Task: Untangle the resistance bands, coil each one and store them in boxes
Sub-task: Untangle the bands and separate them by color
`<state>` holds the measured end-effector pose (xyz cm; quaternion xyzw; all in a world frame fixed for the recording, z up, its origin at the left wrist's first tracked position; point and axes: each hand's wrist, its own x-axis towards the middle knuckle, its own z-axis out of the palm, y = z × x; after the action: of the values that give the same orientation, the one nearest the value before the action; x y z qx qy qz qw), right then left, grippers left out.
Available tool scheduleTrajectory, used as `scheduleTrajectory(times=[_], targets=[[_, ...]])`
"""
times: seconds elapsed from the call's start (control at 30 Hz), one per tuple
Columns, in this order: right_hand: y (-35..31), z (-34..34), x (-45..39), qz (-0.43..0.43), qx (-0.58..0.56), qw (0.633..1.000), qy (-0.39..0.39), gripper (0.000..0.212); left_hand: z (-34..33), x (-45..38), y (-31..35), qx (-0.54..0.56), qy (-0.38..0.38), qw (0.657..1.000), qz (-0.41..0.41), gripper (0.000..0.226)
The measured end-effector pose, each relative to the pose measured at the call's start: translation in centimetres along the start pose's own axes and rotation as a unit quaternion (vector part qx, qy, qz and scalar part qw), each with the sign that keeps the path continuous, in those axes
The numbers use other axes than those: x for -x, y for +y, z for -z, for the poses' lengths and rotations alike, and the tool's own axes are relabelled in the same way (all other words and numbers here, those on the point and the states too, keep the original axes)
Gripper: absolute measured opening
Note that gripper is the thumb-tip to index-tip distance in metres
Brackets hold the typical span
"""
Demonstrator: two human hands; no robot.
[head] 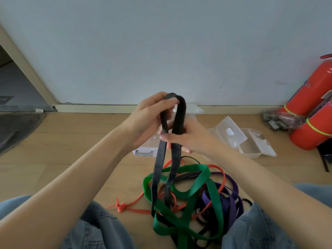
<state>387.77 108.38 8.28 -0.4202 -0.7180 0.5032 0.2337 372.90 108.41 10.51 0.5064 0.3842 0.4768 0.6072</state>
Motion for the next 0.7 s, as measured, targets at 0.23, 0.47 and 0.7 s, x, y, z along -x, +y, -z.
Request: scheduleTrajectory(times=[0.23, 0.47, 0.7], targets=[[-1.3, 2.0, 0.2, 0.010, -0.212, 0.971, 0.113, 0.012, 0.4, 0.9, -4.3, -0.154, -0.134, 0.975, 0.093, 0.044], [-0.8, 5.5, 0.3, -0.004, -0.331, 0.904, 0.269, 0.013, 0.8, 1.0, -4.8, -0.397, -0.081, 0.905, 0.132, 0.013], [1.3, 5.0, 0.6, -0.170, -0.243, 0.954, 0.034, 0.055, 2.8, 0.0, 3.4, -0.298, 0.047, 0.952, -0.046, 0.022]])
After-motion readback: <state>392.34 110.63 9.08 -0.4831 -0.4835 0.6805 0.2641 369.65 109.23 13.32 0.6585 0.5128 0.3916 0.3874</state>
